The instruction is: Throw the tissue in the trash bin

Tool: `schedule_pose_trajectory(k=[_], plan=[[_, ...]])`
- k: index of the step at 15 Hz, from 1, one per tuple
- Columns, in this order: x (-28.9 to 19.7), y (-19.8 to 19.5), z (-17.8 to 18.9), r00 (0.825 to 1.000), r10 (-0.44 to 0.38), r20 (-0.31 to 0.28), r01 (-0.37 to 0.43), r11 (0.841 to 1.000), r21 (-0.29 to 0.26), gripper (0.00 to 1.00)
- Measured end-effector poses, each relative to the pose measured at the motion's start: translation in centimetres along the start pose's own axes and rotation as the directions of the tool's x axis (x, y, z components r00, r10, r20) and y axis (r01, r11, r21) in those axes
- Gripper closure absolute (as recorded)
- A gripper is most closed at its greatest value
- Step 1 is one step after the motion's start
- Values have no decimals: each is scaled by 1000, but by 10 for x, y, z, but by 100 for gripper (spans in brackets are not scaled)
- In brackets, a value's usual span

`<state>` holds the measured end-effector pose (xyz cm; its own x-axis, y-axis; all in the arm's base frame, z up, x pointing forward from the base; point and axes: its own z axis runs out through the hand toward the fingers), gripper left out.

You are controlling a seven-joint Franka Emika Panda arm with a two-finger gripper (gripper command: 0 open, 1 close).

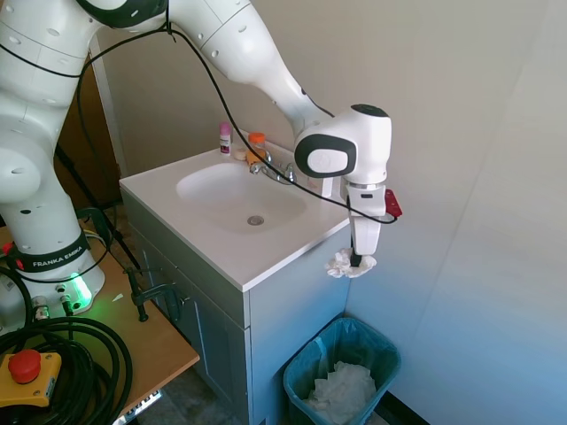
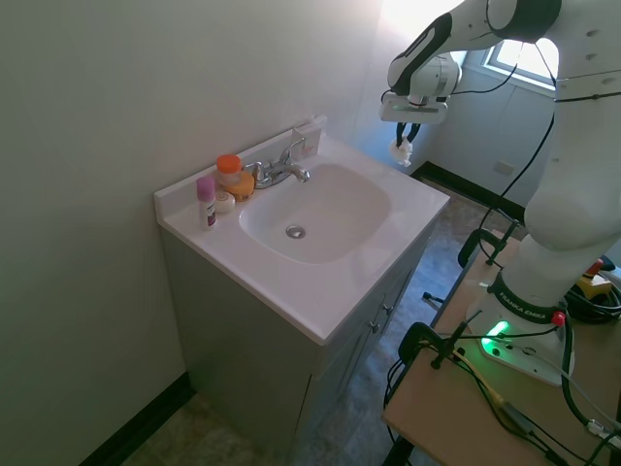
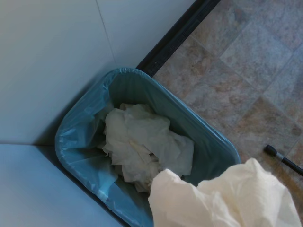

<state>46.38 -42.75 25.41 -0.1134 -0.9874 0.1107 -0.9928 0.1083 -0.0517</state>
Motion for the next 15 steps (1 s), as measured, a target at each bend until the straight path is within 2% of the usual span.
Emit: schedule_pose_trajectory(k=[7,11,15], plan=[[0,-3,-11,1000,-20,6,20,1000,15,0],[-8,13,-67,997,-70,16,68,994,90,0],[-65,48,-113,981,-195,19,191,973,133,0]])
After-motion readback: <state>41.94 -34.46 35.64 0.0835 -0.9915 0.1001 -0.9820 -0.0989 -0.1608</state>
